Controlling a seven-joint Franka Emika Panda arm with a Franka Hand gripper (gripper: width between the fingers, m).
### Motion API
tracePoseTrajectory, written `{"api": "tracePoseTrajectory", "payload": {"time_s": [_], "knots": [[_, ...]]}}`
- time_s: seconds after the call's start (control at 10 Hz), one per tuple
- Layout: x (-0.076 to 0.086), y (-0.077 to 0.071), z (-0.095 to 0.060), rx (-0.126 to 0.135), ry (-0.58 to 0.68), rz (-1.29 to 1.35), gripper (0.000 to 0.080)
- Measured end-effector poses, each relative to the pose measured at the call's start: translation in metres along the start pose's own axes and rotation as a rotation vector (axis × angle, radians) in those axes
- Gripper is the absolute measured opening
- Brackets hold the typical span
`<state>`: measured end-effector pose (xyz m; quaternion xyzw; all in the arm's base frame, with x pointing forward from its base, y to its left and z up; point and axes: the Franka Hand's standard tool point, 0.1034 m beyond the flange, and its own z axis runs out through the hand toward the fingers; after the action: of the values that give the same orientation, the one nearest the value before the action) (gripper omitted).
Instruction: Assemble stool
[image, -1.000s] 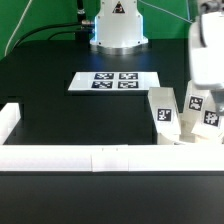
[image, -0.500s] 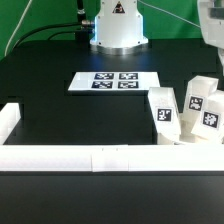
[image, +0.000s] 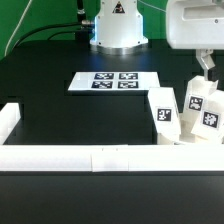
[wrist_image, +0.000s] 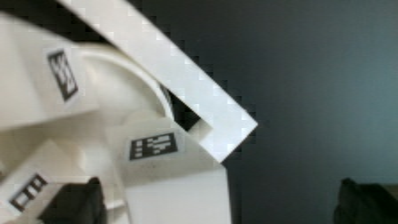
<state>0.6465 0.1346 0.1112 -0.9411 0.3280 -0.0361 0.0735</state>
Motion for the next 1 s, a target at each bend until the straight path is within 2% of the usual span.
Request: {"api": "tracePoseTrajectory", "payload": {"time_s": [0.1,0.4,0.6,0.8,0.9,1.0], "knots": [[0.000,0.006,0.003,-0.005,-0.005,-0.072,0.0649],[0.004,0.009,0.003,-0.022,0.004,-0.256,0.0649],[0.014,0.013,-0.001,-0.030,0.008,-0.542,0.0649],[0.009,0.009,0.000,-0.055,0.011,-0.763,0.0649],[0.011,0.008,-0.003,-0.053,0.033,-0.803,0.0649],[0.014,0.012,-0.002,-0.069,0.033,-0.882,0.0649]]}}
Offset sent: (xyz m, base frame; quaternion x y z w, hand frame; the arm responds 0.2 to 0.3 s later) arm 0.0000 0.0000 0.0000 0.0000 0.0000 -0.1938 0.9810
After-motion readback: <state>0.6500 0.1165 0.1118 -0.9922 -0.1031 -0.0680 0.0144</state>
